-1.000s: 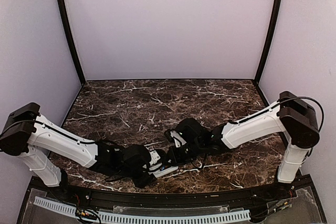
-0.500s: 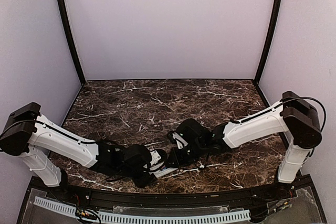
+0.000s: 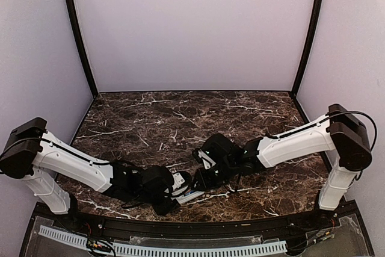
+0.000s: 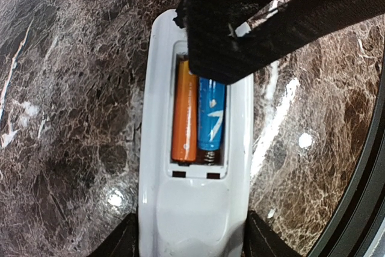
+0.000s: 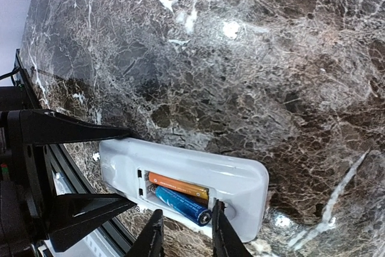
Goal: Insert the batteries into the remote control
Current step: Place the battery in the battery compartment, then load the battery into the battery compartment.
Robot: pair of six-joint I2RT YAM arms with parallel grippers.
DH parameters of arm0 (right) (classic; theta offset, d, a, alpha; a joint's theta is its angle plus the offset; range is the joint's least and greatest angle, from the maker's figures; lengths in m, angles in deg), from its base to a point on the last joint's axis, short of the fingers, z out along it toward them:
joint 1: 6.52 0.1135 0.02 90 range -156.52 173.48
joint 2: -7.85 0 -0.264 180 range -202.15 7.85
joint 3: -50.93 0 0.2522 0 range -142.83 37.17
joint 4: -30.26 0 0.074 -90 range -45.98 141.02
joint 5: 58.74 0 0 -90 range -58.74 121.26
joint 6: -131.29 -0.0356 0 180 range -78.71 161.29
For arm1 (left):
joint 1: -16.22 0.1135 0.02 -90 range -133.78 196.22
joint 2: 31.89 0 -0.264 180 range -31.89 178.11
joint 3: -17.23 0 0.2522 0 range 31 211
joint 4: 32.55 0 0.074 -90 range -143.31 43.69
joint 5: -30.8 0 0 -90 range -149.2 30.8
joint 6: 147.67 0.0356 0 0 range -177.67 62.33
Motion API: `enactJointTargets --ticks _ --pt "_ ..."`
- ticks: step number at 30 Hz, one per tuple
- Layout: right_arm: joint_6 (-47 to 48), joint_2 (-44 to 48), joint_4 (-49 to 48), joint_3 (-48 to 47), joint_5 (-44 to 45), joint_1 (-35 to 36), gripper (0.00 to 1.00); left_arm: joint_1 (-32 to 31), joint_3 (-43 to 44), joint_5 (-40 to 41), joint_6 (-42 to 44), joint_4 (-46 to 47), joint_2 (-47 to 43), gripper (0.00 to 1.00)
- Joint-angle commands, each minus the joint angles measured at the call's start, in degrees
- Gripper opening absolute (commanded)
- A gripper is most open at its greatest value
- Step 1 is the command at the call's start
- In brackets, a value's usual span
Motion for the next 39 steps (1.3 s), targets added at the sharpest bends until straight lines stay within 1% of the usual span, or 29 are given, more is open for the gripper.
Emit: enactJointTargets --ticks 1,5,8,11,17,23,39 --pt "1.6 1.5 3.2 -2.1 2.4 0.6 0.26 -0.1 -0.3 -3.0 0.2 -3.4 2.2 0.57" --pt "2.7 1.7 5.3 -3.3 3.3 0.5 0.28 -0.1 -0.3 -3.1 0.2 -3.5 2.3 0.57" --pt "3.1 1.4 6.5 -3.9 3.5 0.6 0.27 -0.1 -0.2 -3.1 0.1 -3.5 2.4 0.57" --pt "3.2 1.4 6.4 -3.8 3.1 0.6 0.18 -0.1 -0.2 -3.1 0.1 -3.5 2.4 0.57" --pt "2.7 -0.2 5.8 -3.9 1.3 0.6 0.12 -0.1 -0.2 -3.3 0.2 -3.5 2.4 0.54" --pt "2.9 -1.4 4.8 -4.3 0.4 0.5 0.05 -0.1 -0.2 -3.3 0.2 -3.5 2.6 0.53" --pt "2.8 -3.4 4.9 -3.9 -1.4 0.6 0.03 -0.1 0.2 -3.4 0.1 -3.6 3.2 0.52"
